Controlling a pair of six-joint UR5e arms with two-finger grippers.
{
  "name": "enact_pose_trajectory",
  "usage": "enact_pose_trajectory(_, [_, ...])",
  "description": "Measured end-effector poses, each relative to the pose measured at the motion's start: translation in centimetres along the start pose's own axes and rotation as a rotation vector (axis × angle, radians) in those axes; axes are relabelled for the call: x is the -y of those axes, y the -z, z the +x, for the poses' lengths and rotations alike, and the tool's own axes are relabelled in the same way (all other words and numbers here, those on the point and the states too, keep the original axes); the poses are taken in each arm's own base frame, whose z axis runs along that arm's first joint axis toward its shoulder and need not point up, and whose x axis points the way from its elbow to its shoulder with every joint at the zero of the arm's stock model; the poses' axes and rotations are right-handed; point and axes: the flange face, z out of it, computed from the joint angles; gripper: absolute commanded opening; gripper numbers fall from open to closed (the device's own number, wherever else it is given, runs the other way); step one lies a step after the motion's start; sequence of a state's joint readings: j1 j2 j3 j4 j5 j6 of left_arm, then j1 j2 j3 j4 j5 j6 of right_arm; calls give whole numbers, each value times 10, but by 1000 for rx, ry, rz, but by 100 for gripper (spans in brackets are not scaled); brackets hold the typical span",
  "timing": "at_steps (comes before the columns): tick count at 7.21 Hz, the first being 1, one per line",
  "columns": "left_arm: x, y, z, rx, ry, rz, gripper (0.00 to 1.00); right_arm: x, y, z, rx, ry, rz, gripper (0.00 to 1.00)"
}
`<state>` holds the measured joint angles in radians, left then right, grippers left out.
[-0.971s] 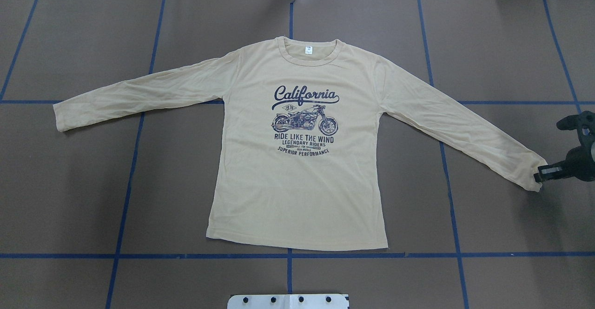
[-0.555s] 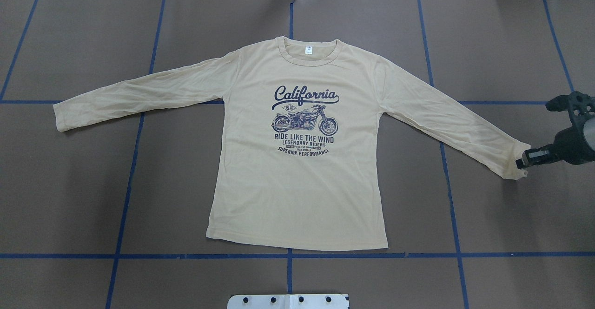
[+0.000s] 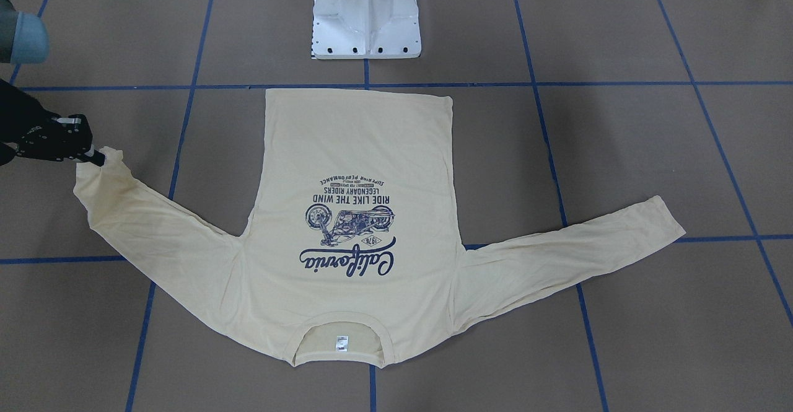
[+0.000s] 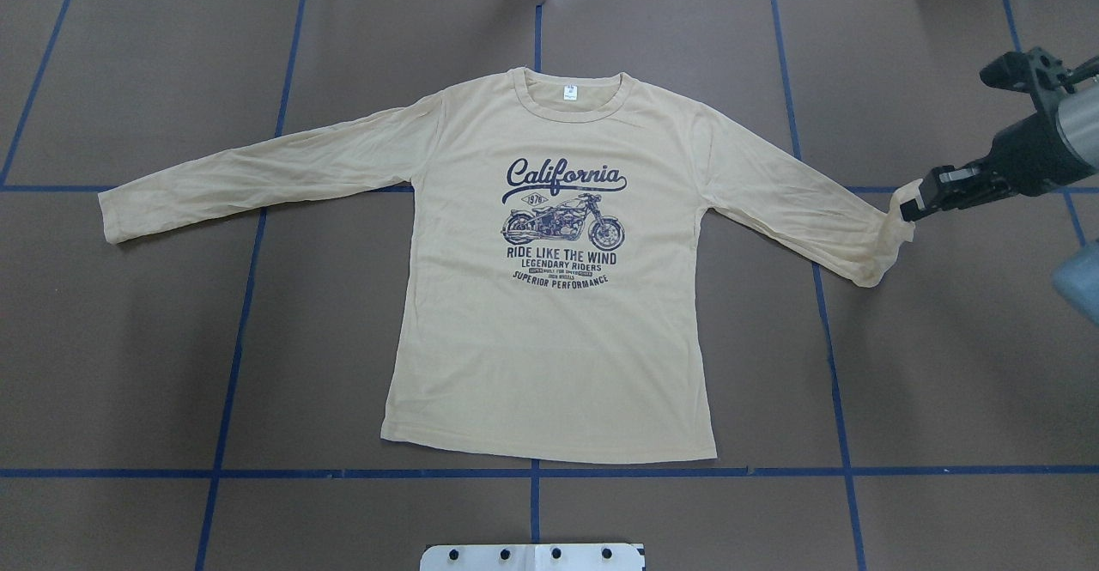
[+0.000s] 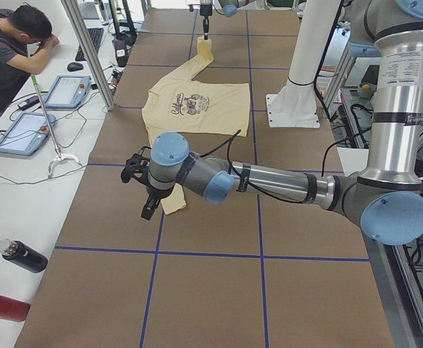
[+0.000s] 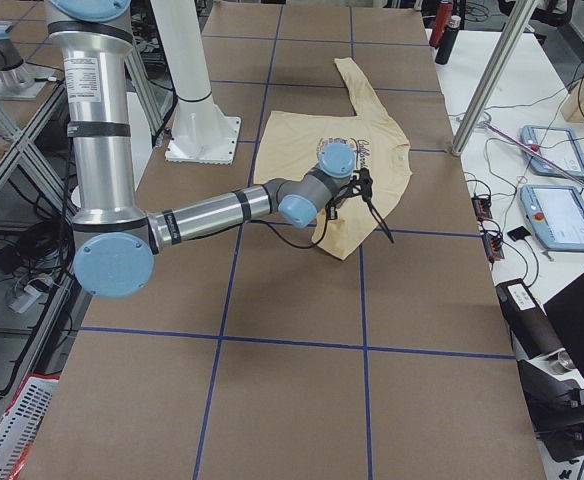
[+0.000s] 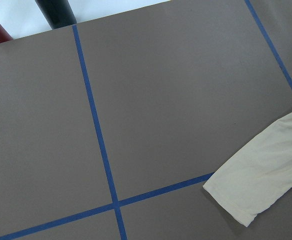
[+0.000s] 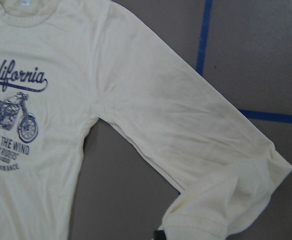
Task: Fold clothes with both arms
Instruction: 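Lift the sleeve cuff with the right gripper and carry it across the chest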
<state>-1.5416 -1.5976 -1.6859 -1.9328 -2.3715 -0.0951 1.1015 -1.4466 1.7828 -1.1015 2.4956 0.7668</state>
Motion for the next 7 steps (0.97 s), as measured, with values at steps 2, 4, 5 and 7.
enact_pose_trajectory(2, [1,-2,-2,1,3,-2,100,67,16,-89,9,6,3,0])
enact_pose_trajectory(4, [1,-2,-3,2,5,-5,100,109,29,-157,31,41,21,0])
enact_pose_trajectory(5, [1,-2,-2,2,6,-6,100,123,34,-188,48,51,32,0])
enact_pose_trajectory(7, [2,-3,-3,2,9,-8,100,148,28,-260,74,69,41,0])
